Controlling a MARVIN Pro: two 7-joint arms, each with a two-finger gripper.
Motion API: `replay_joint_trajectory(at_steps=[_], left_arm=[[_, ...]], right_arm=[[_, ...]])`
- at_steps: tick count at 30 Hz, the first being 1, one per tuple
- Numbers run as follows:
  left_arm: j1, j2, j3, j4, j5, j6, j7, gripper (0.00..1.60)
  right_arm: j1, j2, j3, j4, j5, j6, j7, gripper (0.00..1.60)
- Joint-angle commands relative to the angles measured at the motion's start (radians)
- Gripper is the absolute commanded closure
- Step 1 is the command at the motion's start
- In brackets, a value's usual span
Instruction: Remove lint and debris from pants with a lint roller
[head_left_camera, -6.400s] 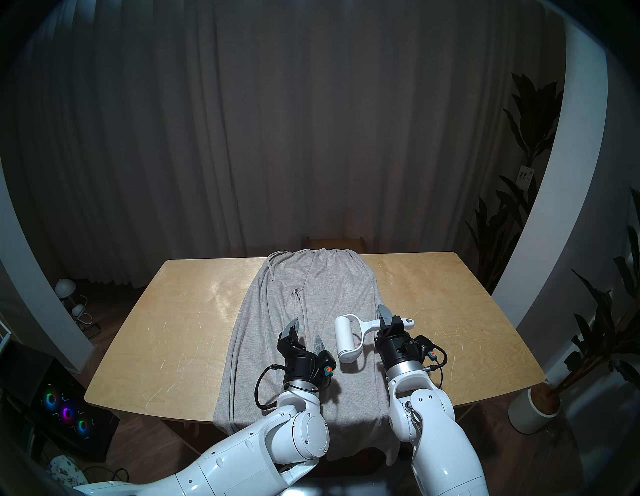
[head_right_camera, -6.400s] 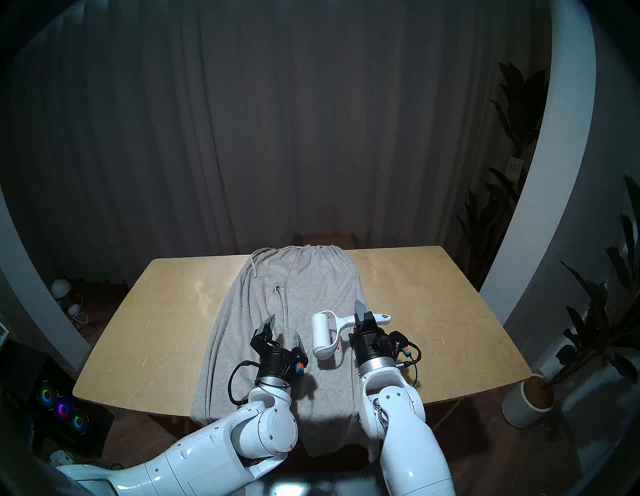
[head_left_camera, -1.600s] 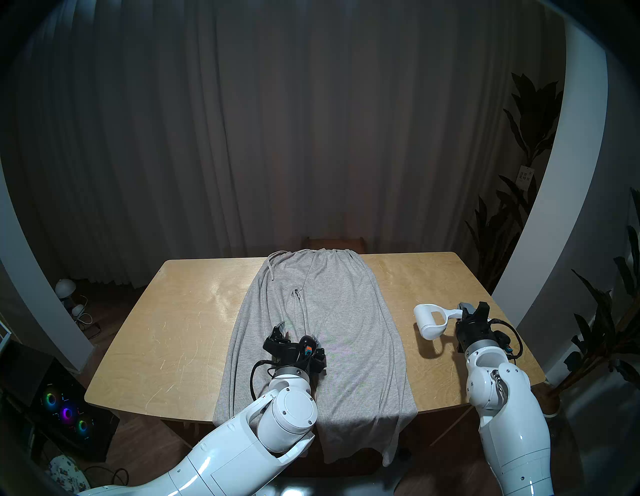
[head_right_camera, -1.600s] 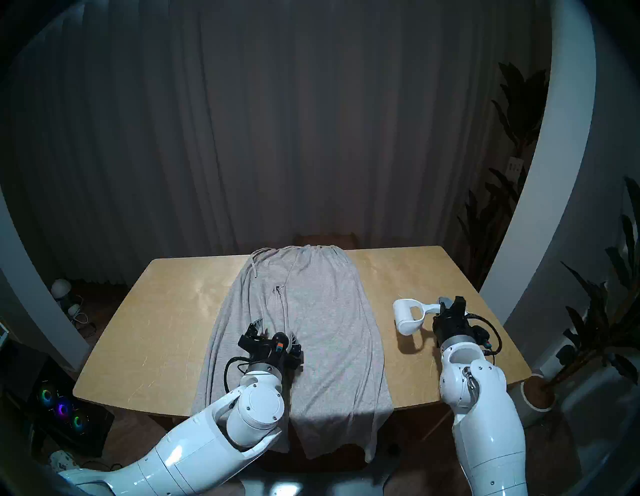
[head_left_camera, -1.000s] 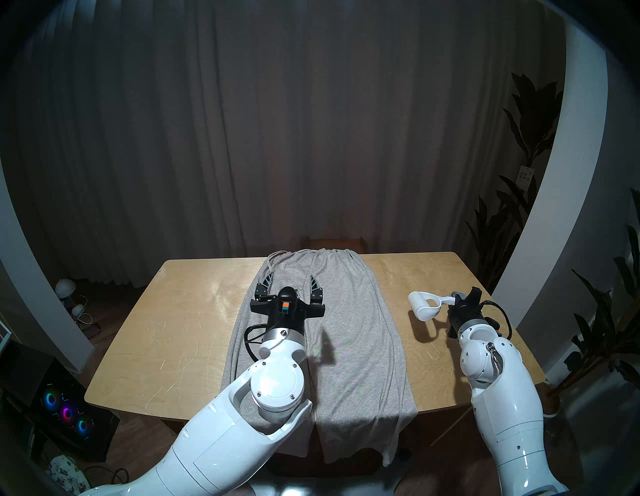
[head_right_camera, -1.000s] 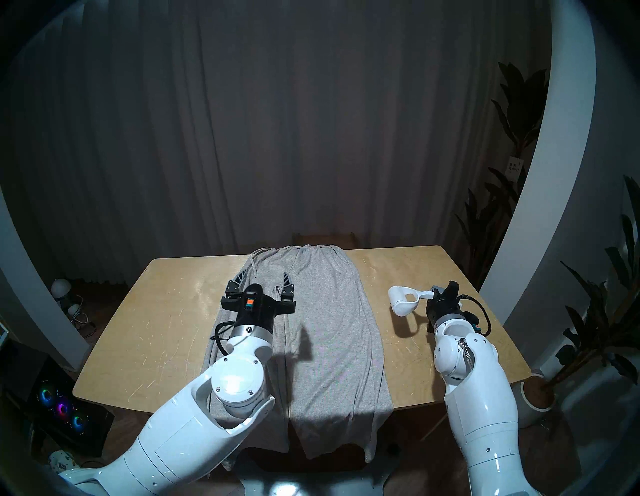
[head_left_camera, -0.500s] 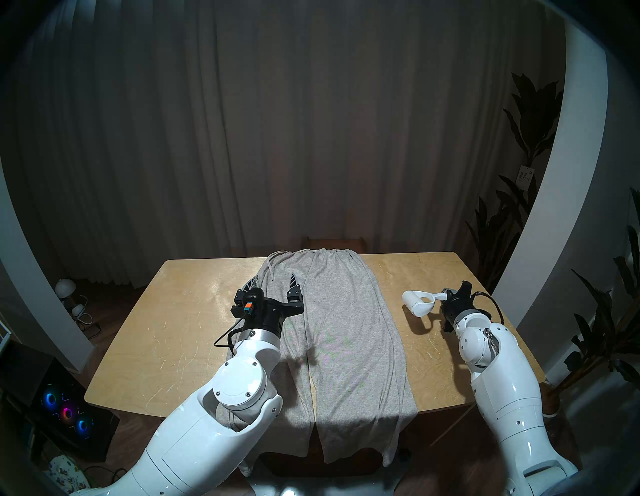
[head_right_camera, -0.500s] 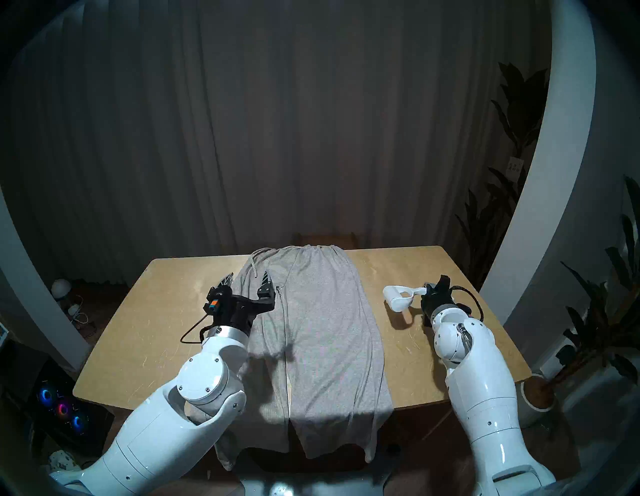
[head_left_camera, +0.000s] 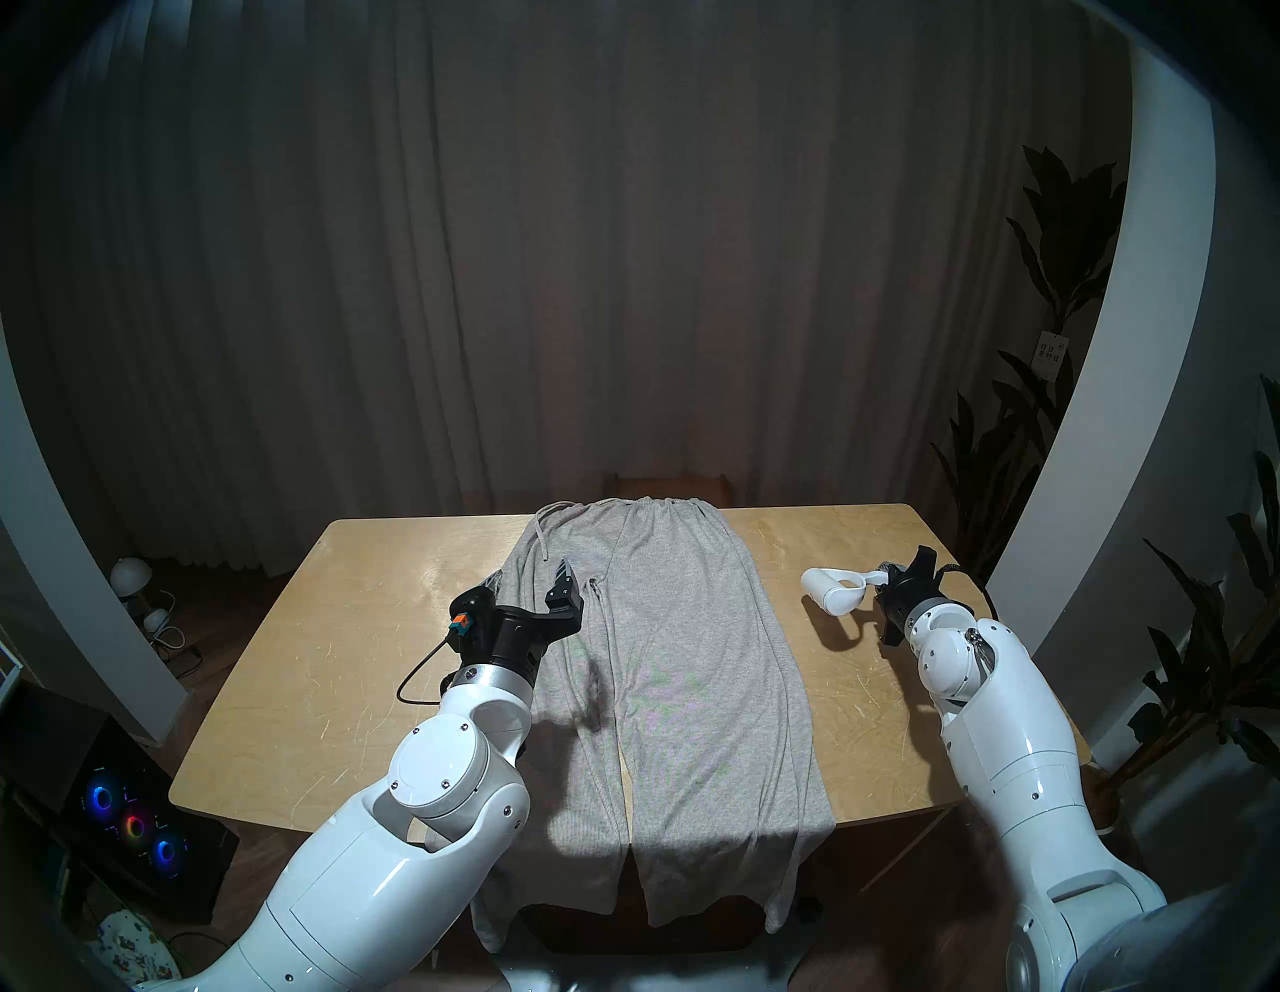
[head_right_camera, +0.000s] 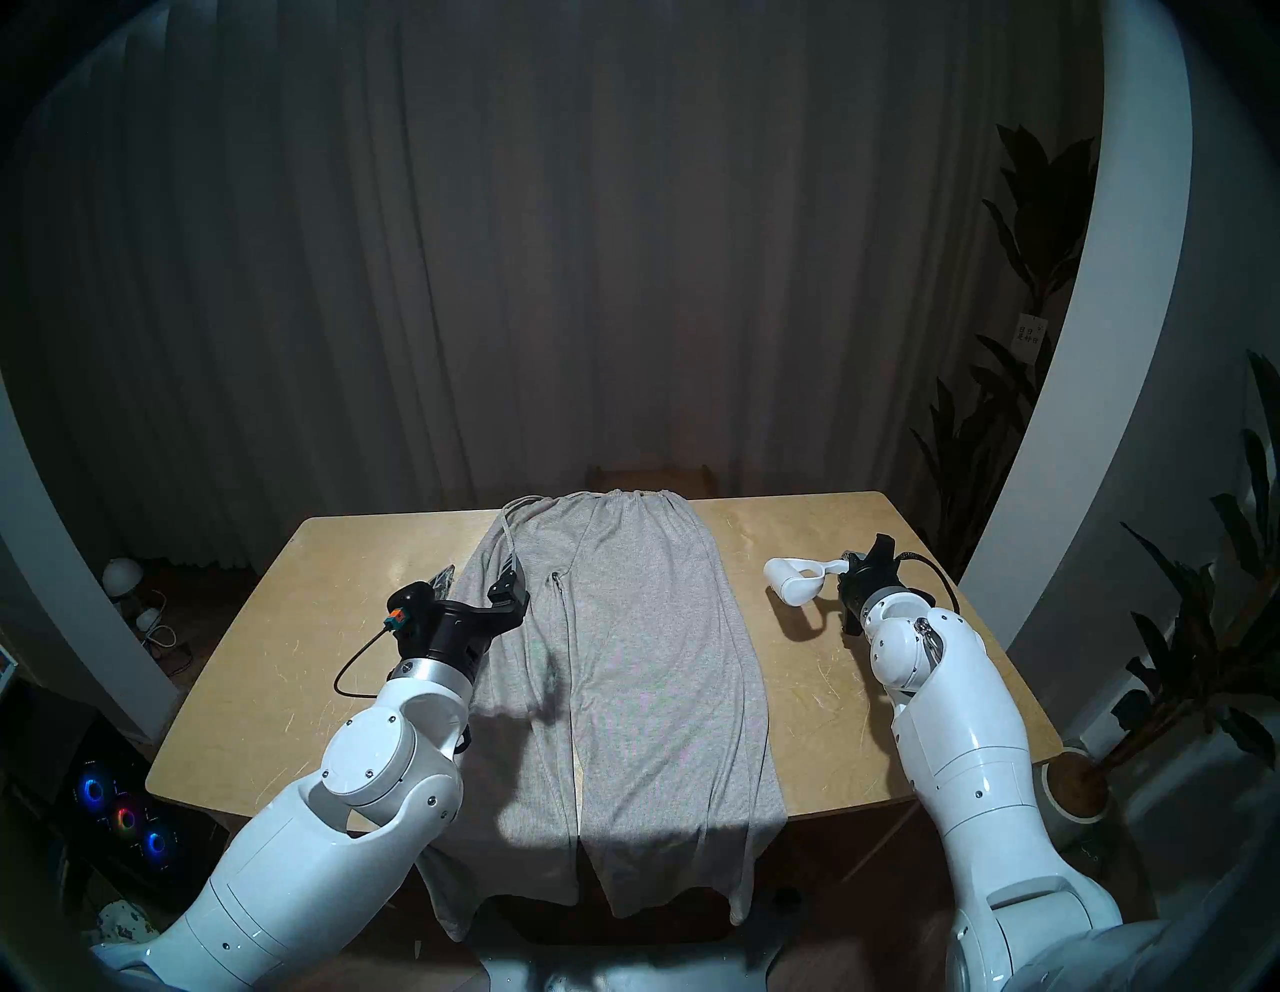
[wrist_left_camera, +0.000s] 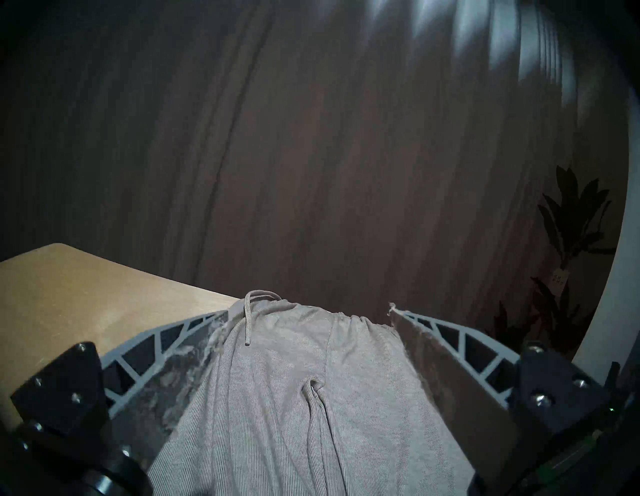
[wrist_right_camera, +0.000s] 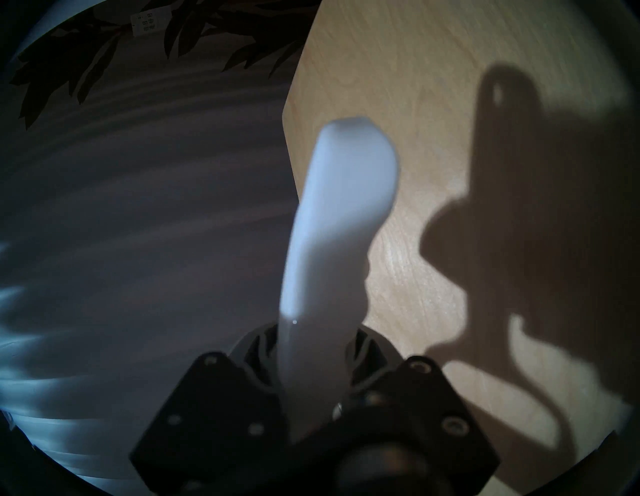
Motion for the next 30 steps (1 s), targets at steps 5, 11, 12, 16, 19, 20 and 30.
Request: replay_joint_trajectory(at_steps=[5,11,12,16,19,20,30], left_arm=[[-0.004,0.051,-0.030,-0.034,-0.078,0.010,-0.082,0.00],[0.005,0.082,-0.036,-0.041,-0.108,0.024,-0.111,0.00],[0.007,0.083,-0.036,-0.043,-0.112,0.026,-0.112,0.00],[0.010,0.084,-0.039,-0.055,-0.128,0.036,-0.110,0.00],[0.009,0.082,-0.042,-0.065,-0.139,0.056,-0.094,0.00],[0.008,0.084,-0.041,-0.067,-0.138,0.059,-0.093,0.00],[0.010,0.083,-0.048,-0.078,-0.161,0.076,-0.084,0.00]], right_arm=[[0.151,0.002,-0.042,0.163,-0.002,0.054,0.037,1.60],[0.225,0.022,-0.073,0.286,-0.015,0.101,0.037,1.60],[0.249,0.028,-0.083,0.318,-0.015,0.115,0.022,1.60],[0.261,0.054,-0.104,0.362,-0.026,0.171,0.020,1.60],[0.257,0.067,-0.112,0.372,-0.025,0.209,0.012,1.60],[0.247,0.070,-0.110,0.361,-0.024,0.211,0.015,1.60],[0.126,0.068,-0.073,0.215,-0.040,0.094,0.032,1.60]])
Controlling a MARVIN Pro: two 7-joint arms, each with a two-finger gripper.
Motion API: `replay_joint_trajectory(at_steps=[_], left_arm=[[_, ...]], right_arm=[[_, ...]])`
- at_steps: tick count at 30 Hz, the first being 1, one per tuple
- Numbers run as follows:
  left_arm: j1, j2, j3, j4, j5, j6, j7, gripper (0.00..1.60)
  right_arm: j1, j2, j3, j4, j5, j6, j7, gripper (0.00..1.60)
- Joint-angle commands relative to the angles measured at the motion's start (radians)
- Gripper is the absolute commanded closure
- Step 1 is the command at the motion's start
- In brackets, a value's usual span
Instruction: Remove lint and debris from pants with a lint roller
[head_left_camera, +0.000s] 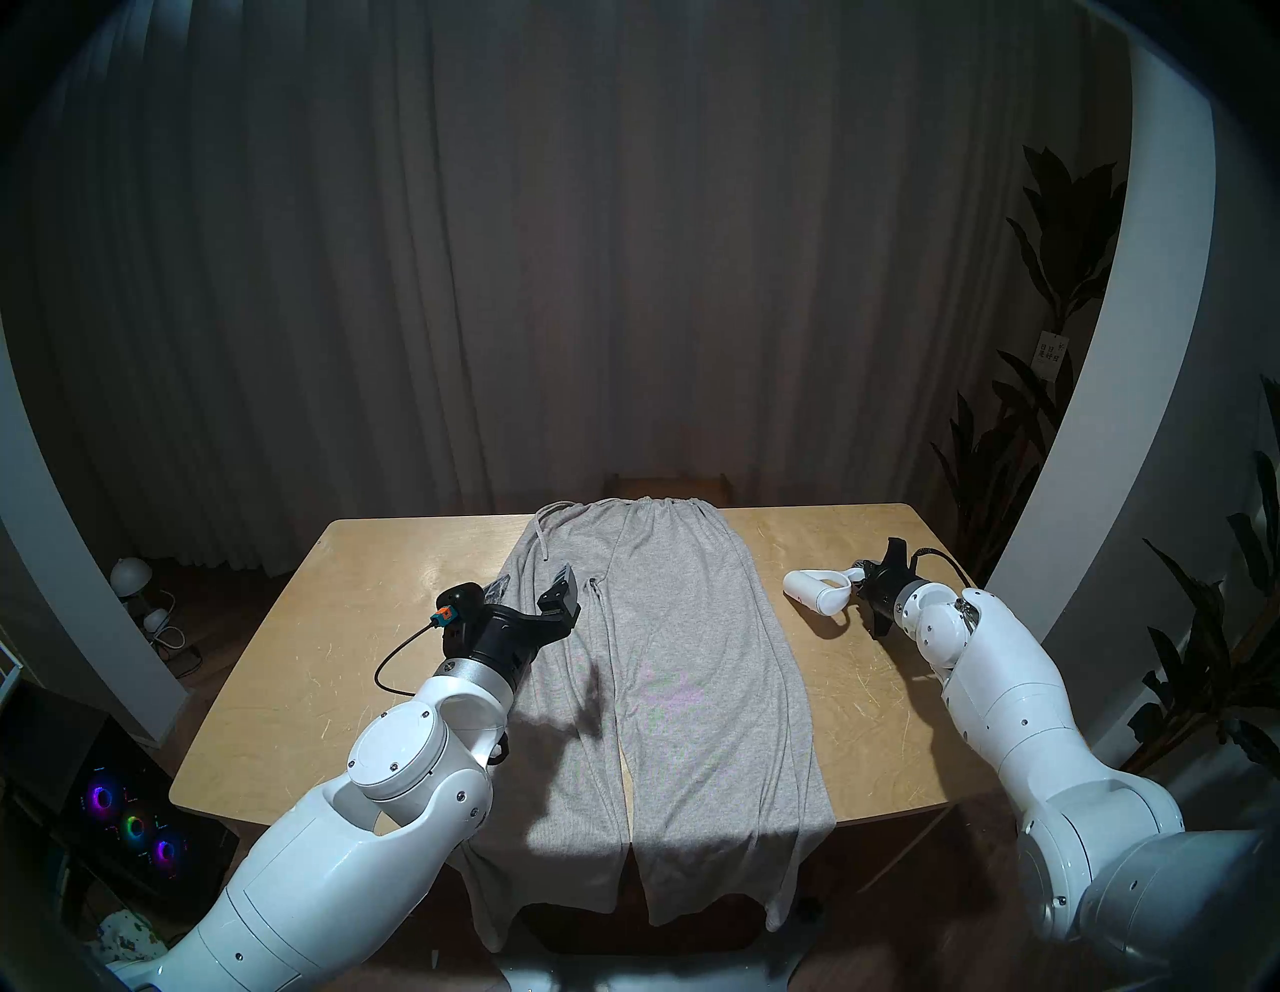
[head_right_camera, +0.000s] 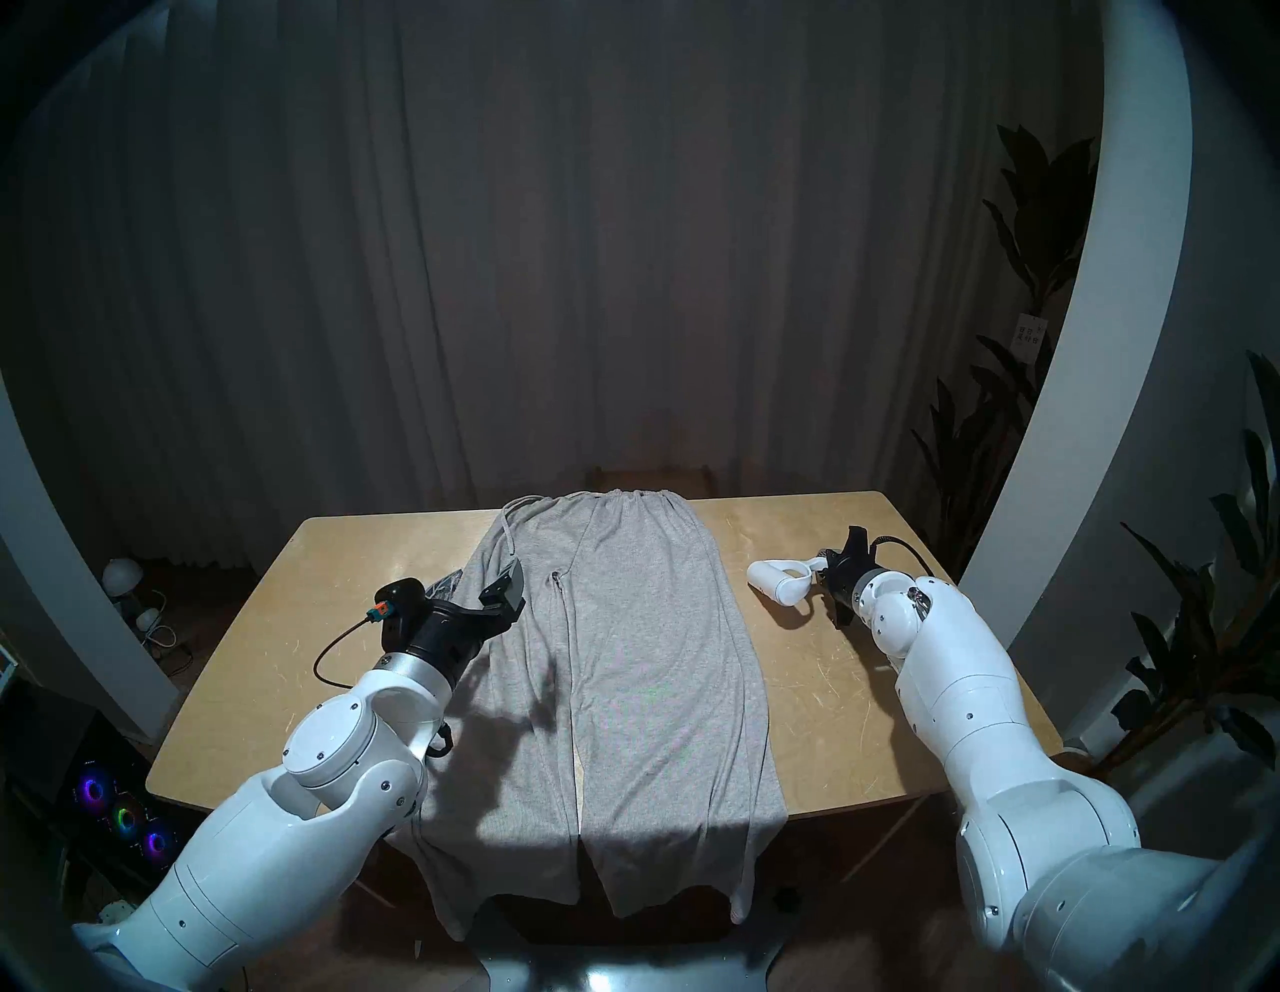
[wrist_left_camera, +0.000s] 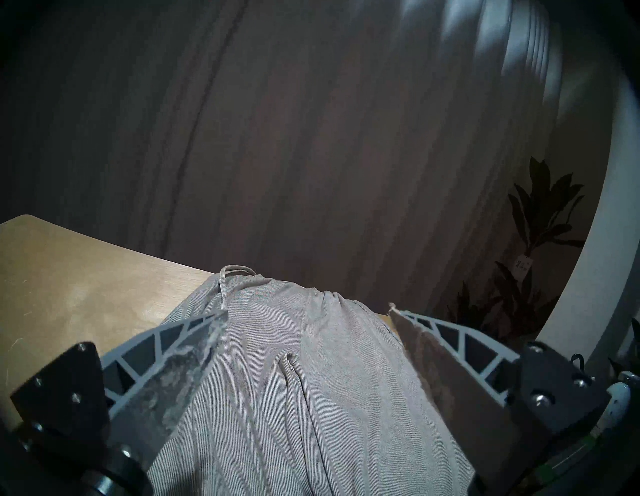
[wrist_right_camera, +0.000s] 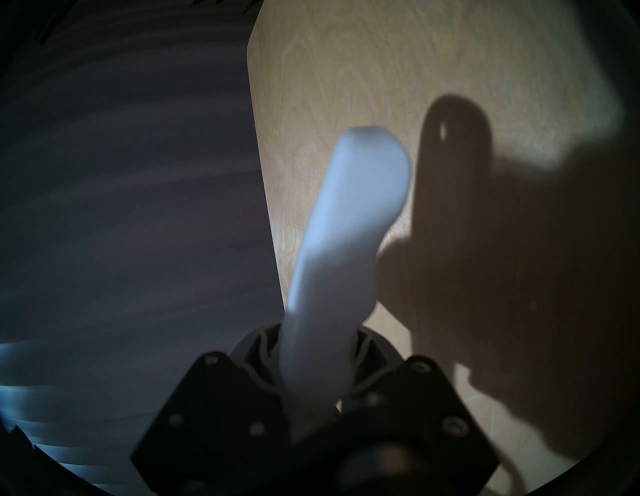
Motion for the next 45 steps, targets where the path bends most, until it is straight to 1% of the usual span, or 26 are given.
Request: replay_joint_trajectory(at_steps=[1,2,4,5,6,10,11,13,14,16,21,22,24,27,30,31,32,33,34,35,37,38,39,42,43,45], left_arm=[[-0.004,-0.001,-0.013,-0.030,-0.001,-0.003,0.011,0.00],[-0.004,0.000,-0.014,-0.029,-0.006,0.001,0.016,0.00],[-0.003,0.000,-0.016,-0.027,-0.011,0.000,0.015,0.00],[-0.004,0.001,-0.016,-0.025,-0.013,0.000,0.015,0.00],[-0.005,-0.002,-0.019,-0.021,-0.025,0.000,0.015,0.00],[-0.012,-0.001,-0.014,-0.011,-0.033,0.000,0.013,0.00],[-0.015,0.003,-0.009,-0.012,-0.014,0.007,0.029,0.00],[-0.019,0.010,-0.005,-0.013,-0.002,0.010,0.031,0.00],[-0.022,0.016,0.002,-0.018,0.019,0.014,0.038,0.00],[-0.017,0.016,-0.005,-0.044,0.004,0.016,0.042,0.00],[-0.012,0.015,-0.007,-0.058,0.000,0.021,0.060,0.00],[-0.011,0.016,-0.006,-0.057,-0.001,0.027,0.069,0.00],[-0.011,0.016,-0.006,-0.057,-0.005,0.028,0.069,0.00],[-0.011,0.018,-0.005,-0.052,-0.008,0.032,0.073,0.00],[-0.012,0.018,-0.006,-0.050,-0.010,0.034,0.076,0.00],[-0.013,0.017,-0.007,-0.049,-0.012,0.035,0.077,0.00],[-0.015,0.017,-0.008,-0.046,-0.013,0.036,0.077,0.00],[-0.017,0.016,-0.008,-0.043,-0.012,0.036,0.079,0.00],[-0.022,0.017,-0.005,-0.039,0.001,0.041,0.090,0.00],[-0.027,0.011,-0.012,-0.032,-0.010,0.043,0.096,0.00],[-0.030,0.011,-0.015,-0.029,-0.013,0.043,0.095,0.00],[-0.032,0.012,-0.018,-0.027,-0.014,0.044,0.096,0.00],[-0.032,0.012,-0.018,-0.027,-0.014,0.044,0.096,0.00],[-0.031,0.006,-0.025,-0.026,-0.027,0.044,0.103,0.00],[-0.031,0.006,-0.025,-0.026,-0.027,0.044,0.103,0.00],[-0.032,0.006,-0.026,-0.024,-0.026,0.046,0.105,0.00]], right_arm=[[-0.092,0.013,0.038,-0.097,-0.013,-0.103,0.017,1.60],[-0.121,0.007,0.050,-0.137,-0.009,-0.130,0.005,1.60],[-0.127,0.008,0.051,-0.144,-0.002,-0.125,-0.016,1.60],[-0.142,0.007,0.054,-0.168,-0.003,-0.141,-0.026,1.60],[-0.153,0.008,0.053,-0.187,0.003,-0.136,-0.059,1.60],[-0.163,0.014,0.046,-0.202,0.002,-0.125,-0.099,1.60],[-0.165,0.015,0.043,-0.217,0.001,-0.141,-0.134,1.60],[-0.169,0.018,0.040,-0.229,-0.005,-0.148,-0.143,1.60],[-0.170,0.021,0.036,-0.240,-0.004,-0.160,-0.174,1.60],[-0.185,0.033,0.032,-0.266,-0.014,-0.168,-0.202,1.60],[-0.188,0.047,0.026,-0.251,-0.022,-0.174,-0.234,1.60],[-0.188,0.042,0.029,-0.252,-0.023,-0.202,-0.264,1.60],[-0.189,0.042,0.029,-0.251,-0.022,-0.198,-0.257,1.60],[-0.190,0.049,0.018,-0.260,-0.031,-0.207,-0.293,1.60],[-0.205,0.055,0.012,-0.281,-0.036,-0.202,-0.295,1.60],[-0.212,0.062,0.005,-0.291,-0.042,-0.195,-0.295,1.45],[-0.214,0.073,-0.002,-0.291,-0.034,-0.164,-0.308,1.29],[-0.220,0.078,-0.013,-0.300,-0.056,-0.179,-0.308,0.97],[-0.224,0.079,-0.013,-0.299,-0.051,-0.175,-0.310,0.66],[-0.225,0.088,-0.020,-0.302,-0.054,-0.175,-0.339,0.00],[-0.231,0.092,-0.022,-0.305,-0.058,-0.168,-0.327,0.00],[-0.237,0.106,-0.027,-0.316,-0.053,-0.146,-0.343,0.00],[-0.237,0.106,-0.027,-0.316,-0.053,-0.146,-0.343,0.00],[-0.255,0.150,-0.046,-0.362,-0.067,-0.106,-0.391,0.00],[-0.255,0.150,-0.046,-0.362,-0.067,-0.106,-0.391,0.00],[-0.256,0.173,-0.049,-0.384,-0.067,-0.097,-0.436,0.00]])
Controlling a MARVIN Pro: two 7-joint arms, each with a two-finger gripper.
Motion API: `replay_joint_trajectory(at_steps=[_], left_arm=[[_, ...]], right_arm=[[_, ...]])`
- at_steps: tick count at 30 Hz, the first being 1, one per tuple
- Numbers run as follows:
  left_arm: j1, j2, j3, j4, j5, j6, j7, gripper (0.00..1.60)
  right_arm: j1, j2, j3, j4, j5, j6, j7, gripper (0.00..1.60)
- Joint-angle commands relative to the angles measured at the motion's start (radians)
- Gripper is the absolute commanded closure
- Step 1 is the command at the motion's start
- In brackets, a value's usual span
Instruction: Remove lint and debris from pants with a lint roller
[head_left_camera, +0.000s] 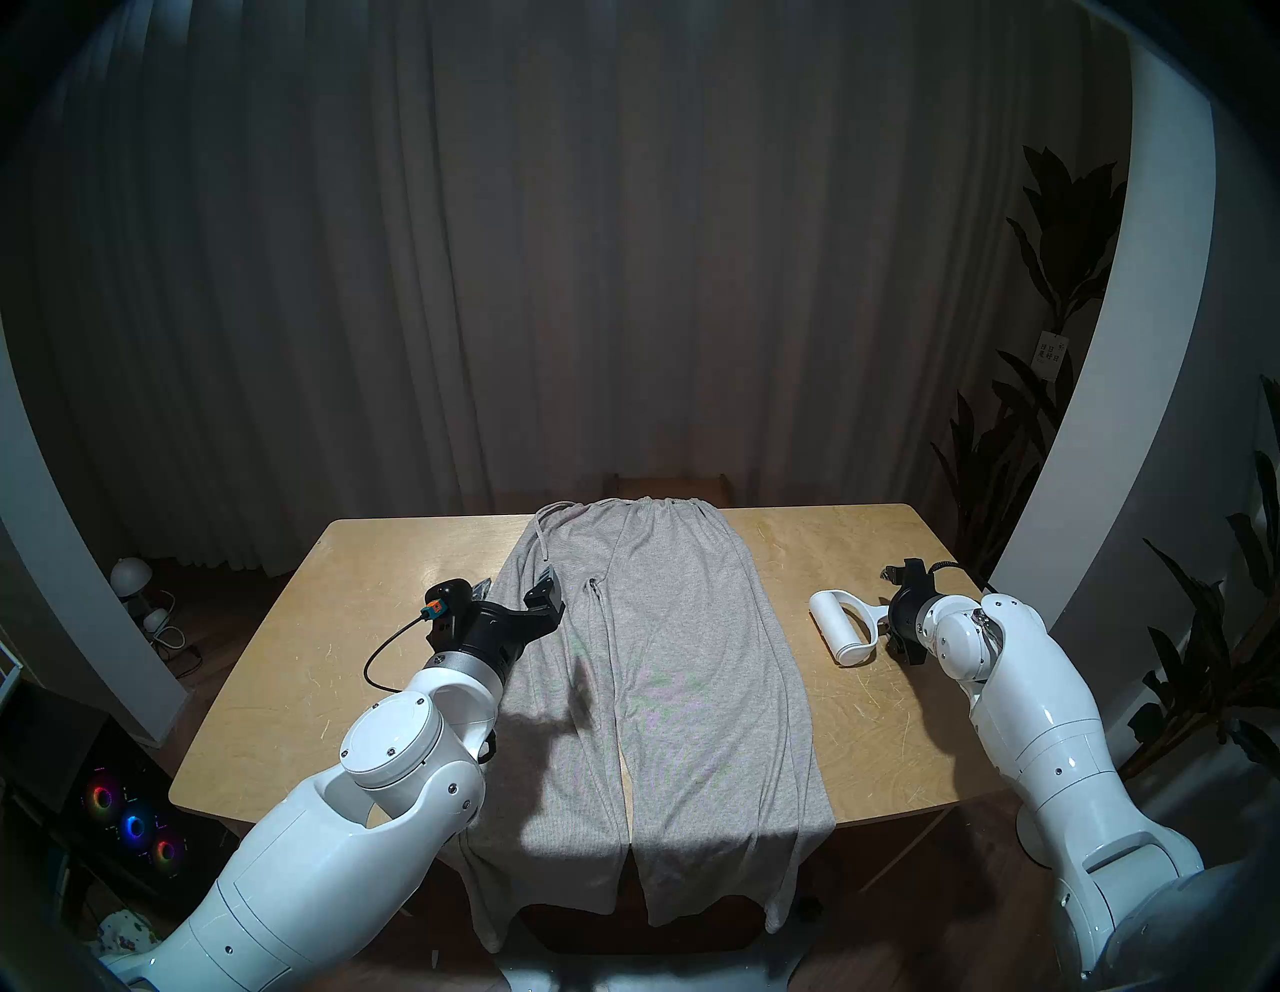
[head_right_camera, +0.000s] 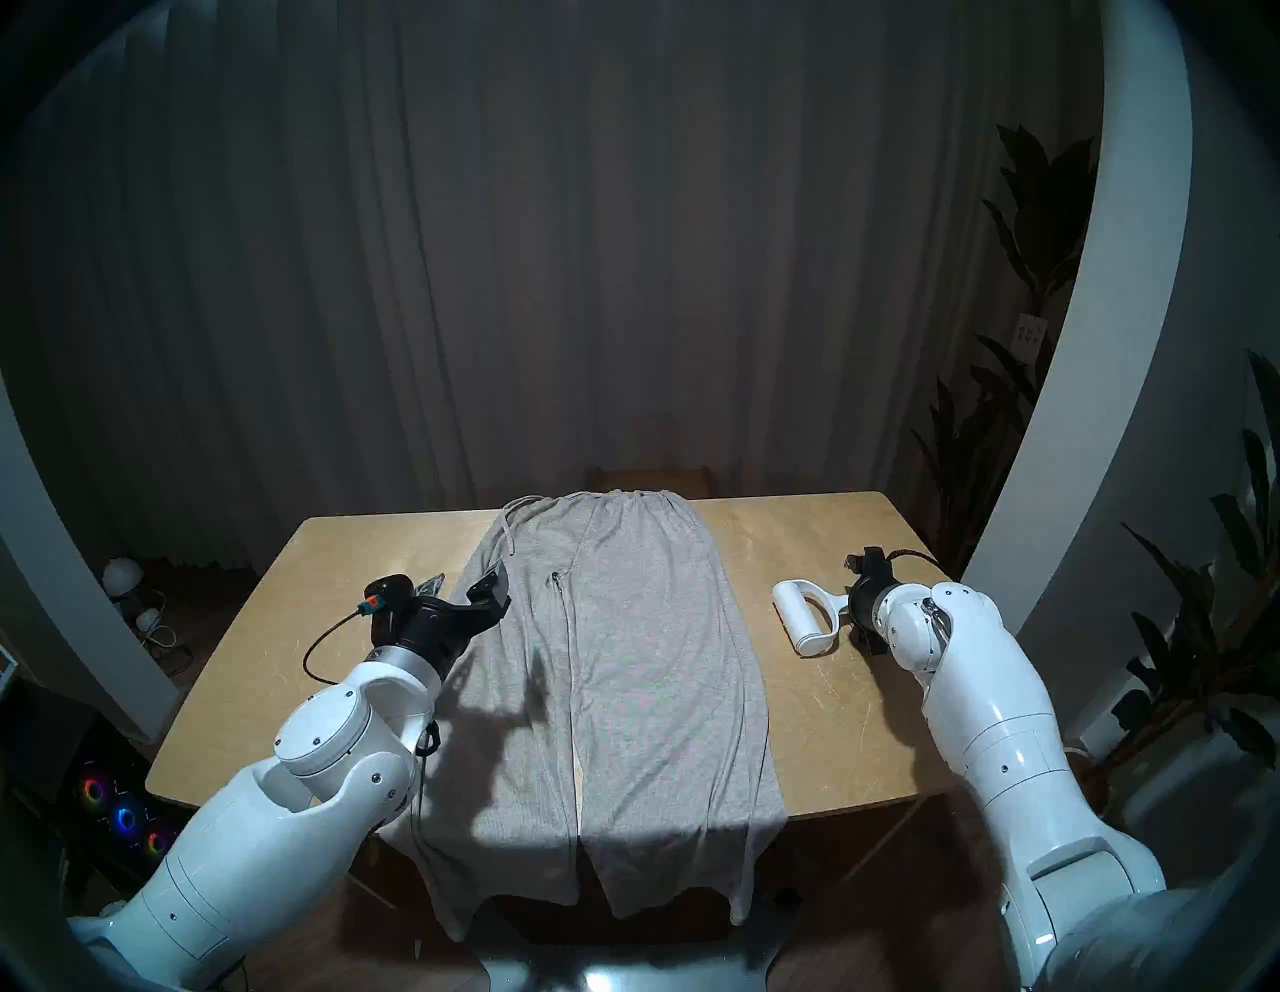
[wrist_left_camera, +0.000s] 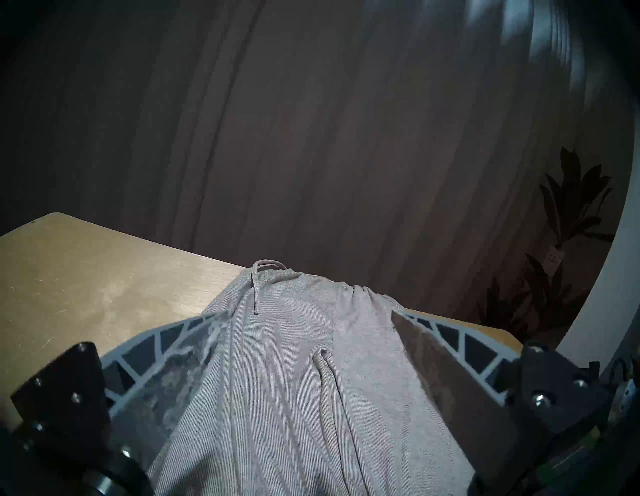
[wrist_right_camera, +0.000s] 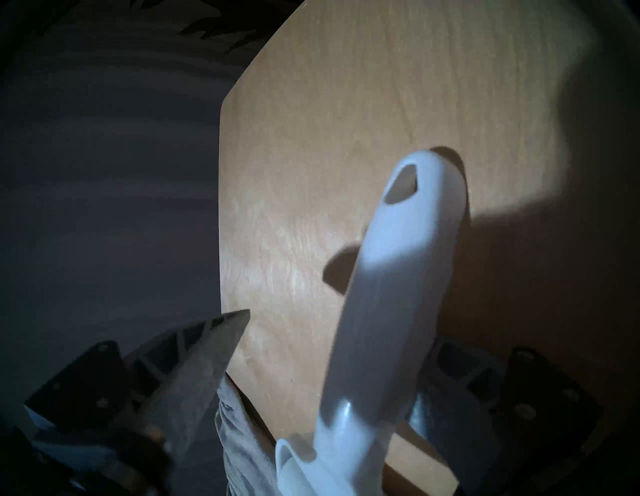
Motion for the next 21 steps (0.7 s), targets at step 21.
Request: replay_joint_trajectory(at_steps=[21], left_arm=[[-0.042,-0.021,0.021,0.032,-0.013,-0.009,-0.035,0.00]], right_arm=[[-0.219,0.113,0.078,-0.233,0.213,0.080,-0.254,0.00]])
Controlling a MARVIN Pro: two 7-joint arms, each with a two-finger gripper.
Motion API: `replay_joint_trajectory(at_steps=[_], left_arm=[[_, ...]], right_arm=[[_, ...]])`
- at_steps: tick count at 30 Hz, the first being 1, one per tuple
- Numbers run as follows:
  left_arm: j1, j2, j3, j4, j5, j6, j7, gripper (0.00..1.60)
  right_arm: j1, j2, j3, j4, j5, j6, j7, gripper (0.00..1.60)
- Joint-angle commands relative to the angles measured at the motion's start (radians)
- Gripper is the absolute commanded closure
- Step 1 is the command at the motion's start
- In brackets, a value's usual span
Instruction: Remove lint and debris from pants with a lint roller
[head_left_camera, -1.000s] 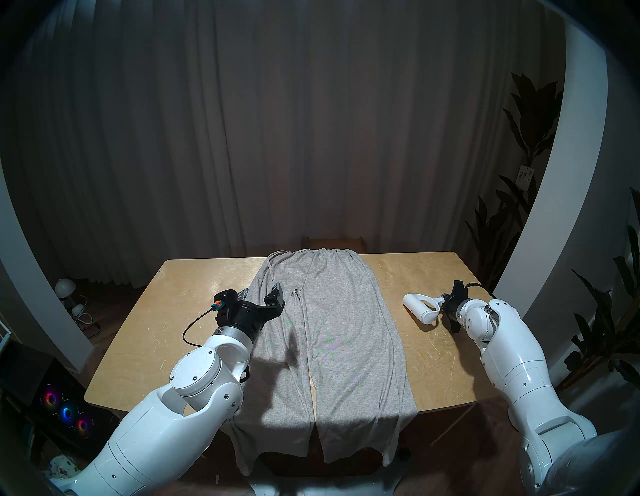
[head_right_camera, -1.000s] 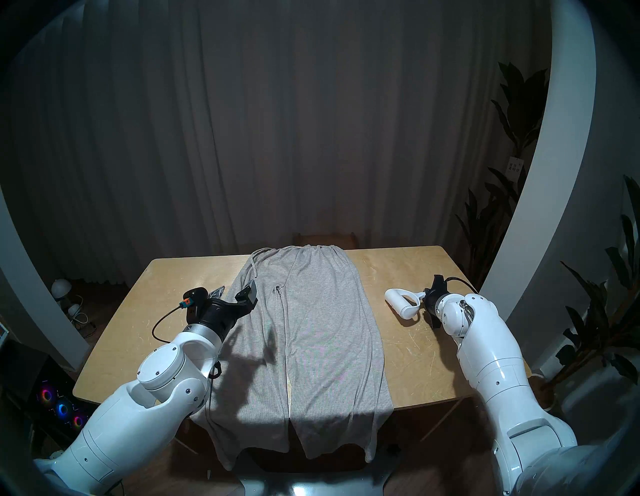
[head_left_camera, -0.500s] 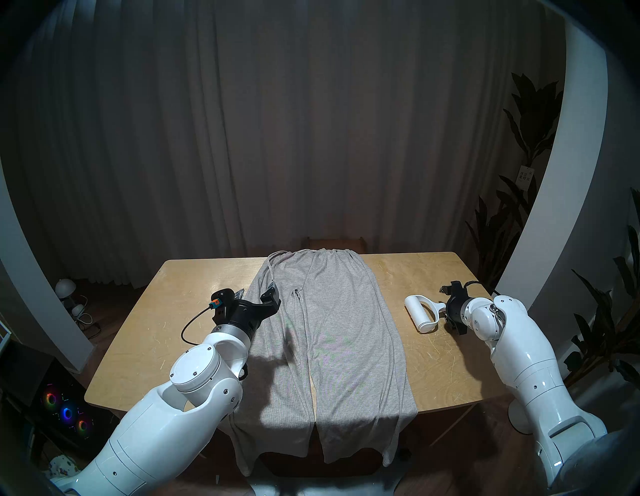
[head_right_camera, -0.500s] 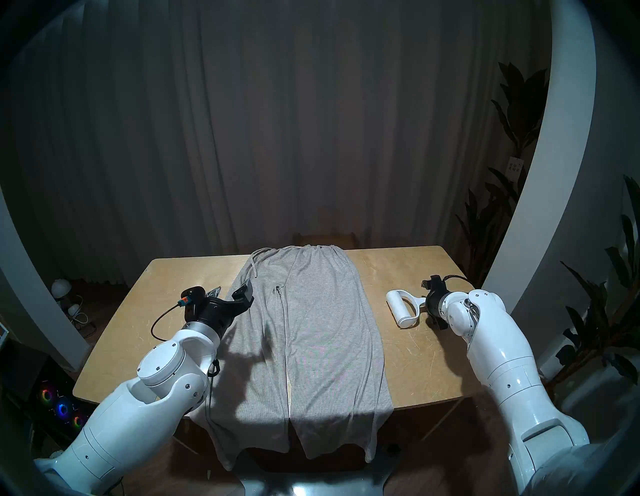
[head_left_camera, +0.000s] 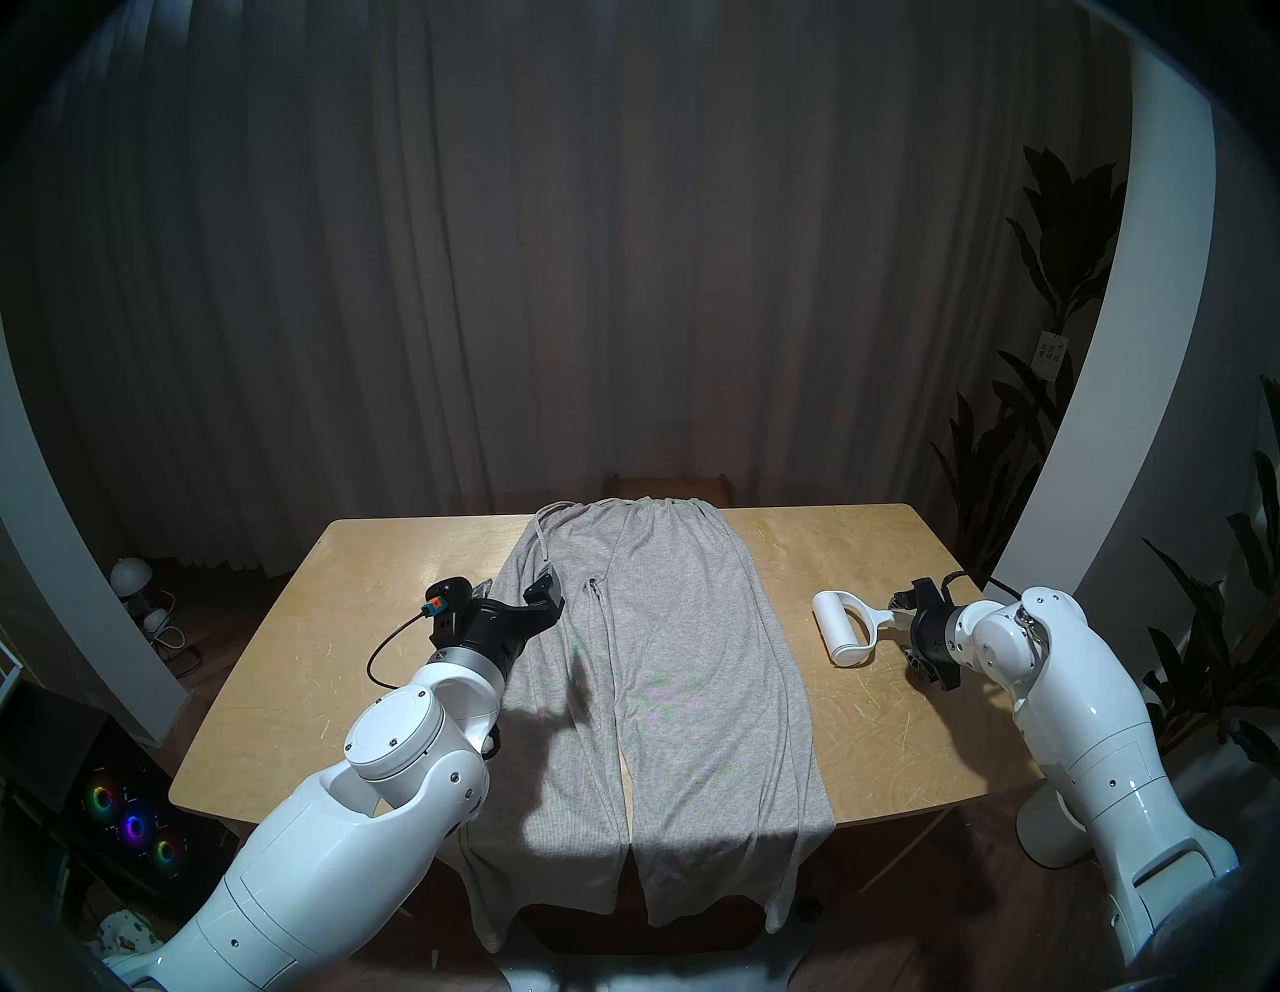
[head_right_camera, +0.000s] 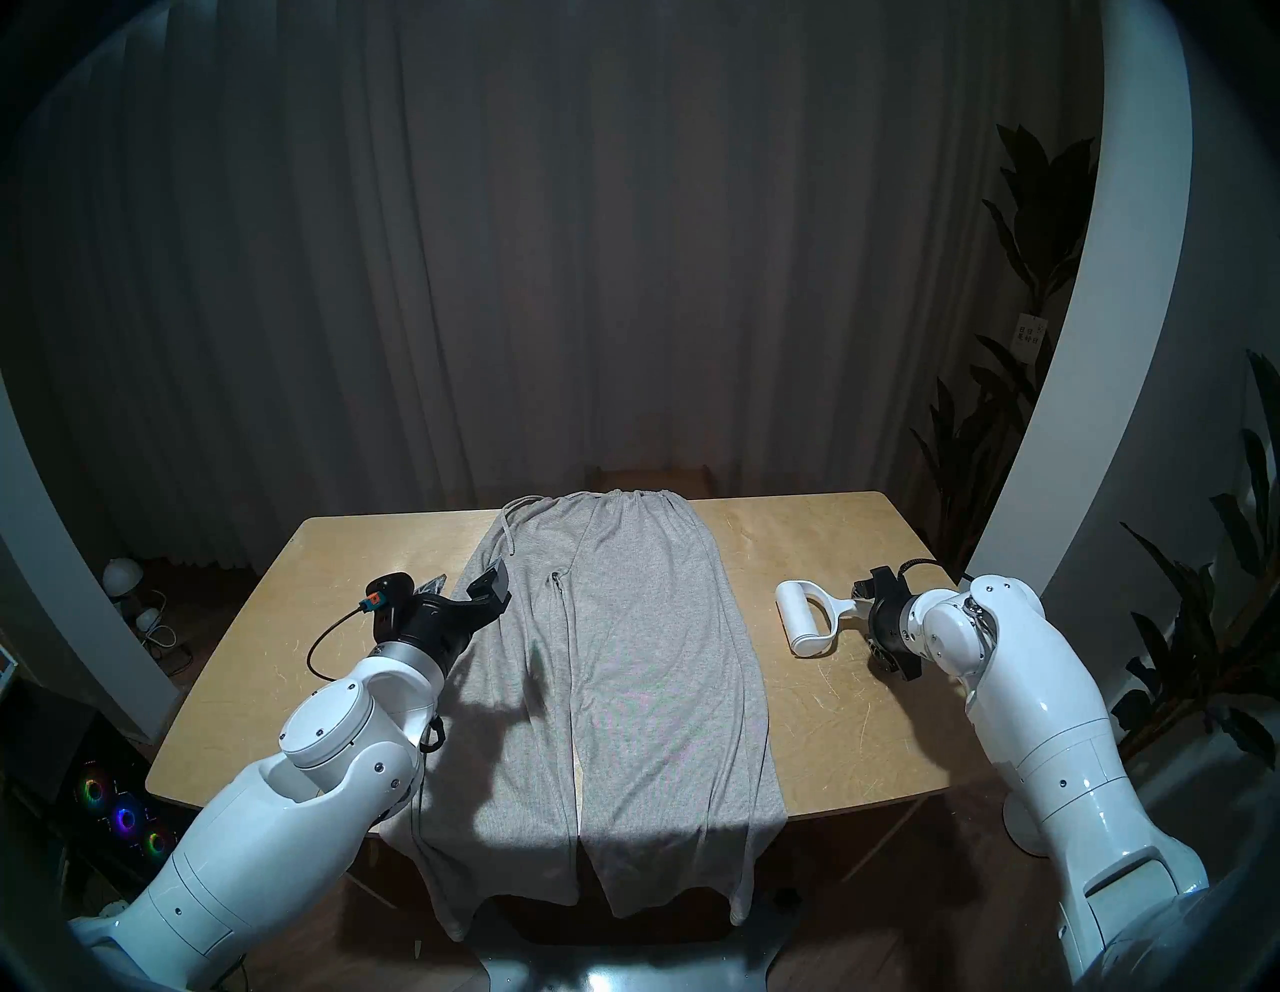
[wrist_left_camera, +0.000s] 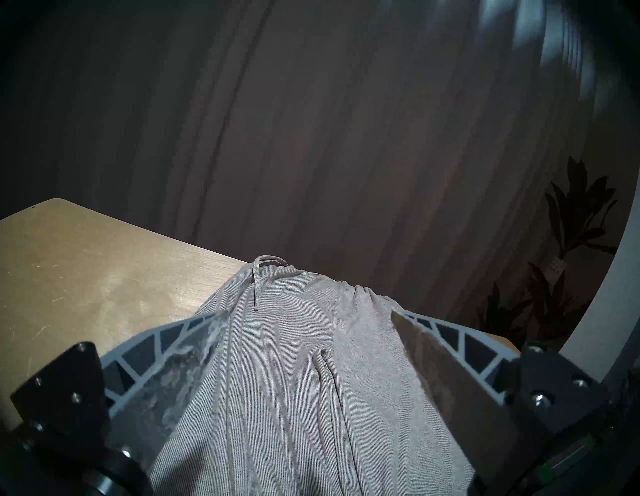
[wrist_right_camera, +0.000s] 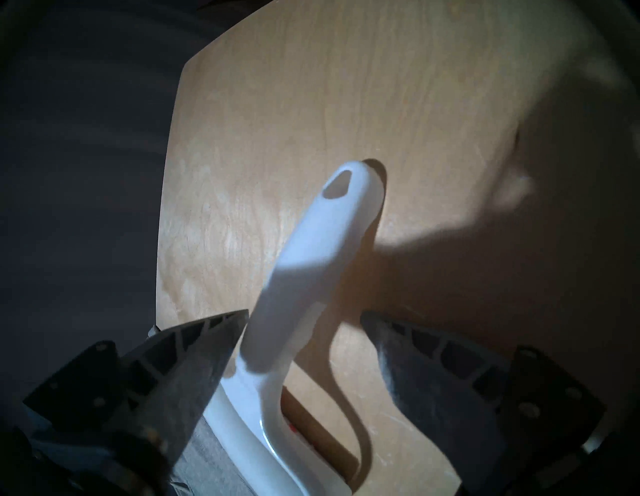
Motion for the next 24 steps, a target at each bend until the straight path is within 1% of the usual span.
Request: replay_joint_trajectory(at_steps=[1,7,8,12,13,15,16,17,19,20,22,24], left_arm=[[-0.025,-0.001,0.015,0.004,0.018,-0.007,-0.025,0.00],[-0.041,-0.006,0.031,0.024,0.025,-0.007,-0.039,0.00],[-0.042,-0.007,0.030,0.024,0.019,-0.010,-0.046,0.00],[-0.043,-0.008,0.023,0.009,0.016,-0.014,-0.041,0.00],[-0.043,-0.008,0.022,0.007,0.020,-0.020,-0.042,0.00],[-0.047,-0.010,0.020,0.015,0.031,-0.023,-0.034,0.00],[-0.050,-0.006,0.026,0.025,0.057,-0.032,-0.031,0.00],[-0.050,-0.005,0.028,0.032,0.065,-0.040,-0.039,0.00],[-0.043,0.001,0.023,0.029,0.058,-0.046,-0.052,0.00],[-0.043,0.015,0.024,0.026,0.071,-0.044,-0.059,0.00],[-0.040,0.022,0.017,0.018,0.062,-0.039,-0.066,0.00],[-0.040,0.027,0.012,0.015,0.068,-0.040,-0.064,0.00]], right_arm=[[-0.106,-0.014,0.046,-0.058,0.086,-0.012,-0.011,0.00],[-0.170,-0.023,0.096,-0.140,0.109,-0.031,0.027,0.00],[-0.172,-0.022,0.103,-0.152,0.116,-0.034,0.016,0.00],[-0.223,-0.008,0.141,-0.228,0.134,-0.032,0.017,0.00],[-0.223,-0.005,0.148,-0.235,0.142,-0.029,0.010,0.00],[-0.244,0.005,0.166,-0.280,0.140,-0.045,-0.007,0.00],[-0.227,0.014,0.159,-0.262,0.135,-0.029,-0.004,0.00],[-0.246,0.021,0.170,-0.299,0.136,-0.042,-0.022,0.00],[-0.236,0.046,0.166,-0.308,0.136,-0.023,-0.047,0.00],[-0.242,0.064,0.165,-0.330,0.123,-0.010,-0.047,0.00],[-0.233,0.082,0.167,-0.349,0.111,0.002,-0.050,0.00],[-0.223,0.092,0.176,-0.381,0.099,-0.009,-0.062,0.00]])
